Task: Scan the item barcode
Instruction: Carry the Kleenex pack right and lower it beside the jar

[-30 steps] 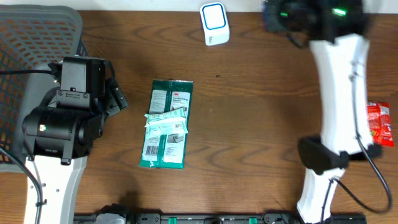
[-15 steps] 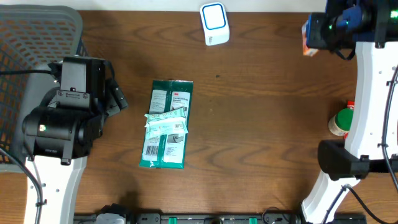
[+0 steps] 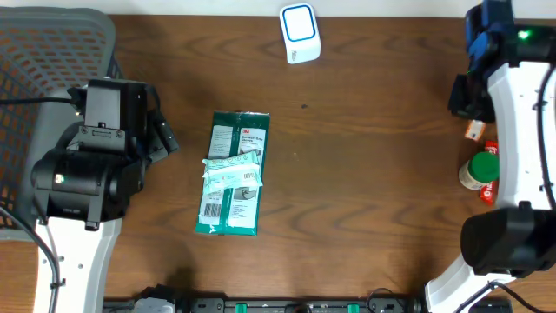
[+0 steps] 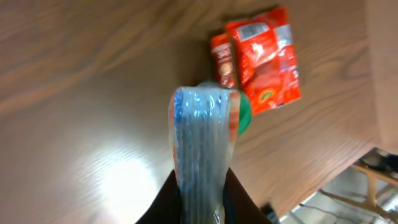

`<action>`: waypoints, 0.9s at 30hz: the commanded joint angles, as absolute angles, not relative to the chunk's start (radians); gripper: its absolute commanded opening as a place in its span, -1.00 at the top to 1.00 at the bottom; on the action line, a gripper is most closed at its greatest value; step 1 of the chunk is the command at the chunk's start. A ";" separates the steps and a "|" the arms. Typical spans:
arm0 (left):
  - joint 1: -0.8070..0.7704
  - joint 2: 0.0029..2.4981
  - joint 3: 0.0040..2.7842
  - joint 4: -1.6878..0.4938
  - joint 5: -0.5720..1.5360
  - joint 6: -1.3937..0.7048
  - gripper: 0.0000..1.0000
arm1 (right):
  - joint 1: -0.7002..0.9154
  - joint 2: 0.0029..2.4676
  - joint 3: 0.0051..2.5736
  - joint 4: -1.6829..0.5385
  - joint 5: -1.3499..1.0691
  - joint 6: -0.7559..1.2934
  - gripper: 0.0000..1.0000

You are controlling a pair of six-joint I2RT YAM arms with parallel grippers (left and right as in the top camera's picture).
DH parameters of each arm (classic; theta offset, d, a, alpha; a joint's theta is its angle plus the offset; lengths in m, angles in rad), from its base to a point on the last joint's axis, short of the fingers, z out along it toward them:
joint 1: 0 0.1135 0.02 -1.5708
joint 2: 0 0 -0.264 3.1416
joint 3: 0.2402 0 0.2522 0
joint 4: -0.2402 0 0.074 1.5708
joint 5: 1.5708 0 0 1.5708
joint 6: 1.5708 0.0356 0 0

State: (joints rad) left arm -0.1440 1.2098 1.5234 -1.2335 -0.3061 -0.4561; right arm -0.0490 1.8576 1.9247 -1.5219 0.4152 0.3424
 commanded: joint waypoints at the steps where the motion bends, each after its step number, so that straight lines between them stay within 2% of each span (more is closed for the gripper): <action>1: -0.139 1.208 1.529 -1.238 -0.323 -0.458 -0.89 | -0.059 1.852 1.766 -1.409 0.602 0.422 0.98; 7: -0.139 1.208 1.529 -1.238 -0.324 -0.458 -0.89 | -0.060 1.852 1.513 -1.043 0.707 0.421 0.98; 11: -0.139 1.208 1.529 -1.238 -0.324 -0.458 -0.89 | -0.064 1.852 1.410 -0.891 0.706 0.421 0.98; 27: -0.139 1.208 1.529 -1.238 -0.323 -0.458 -0.89 | -0.124 1.852 1.167 -0.615 0.702 0.395 0.97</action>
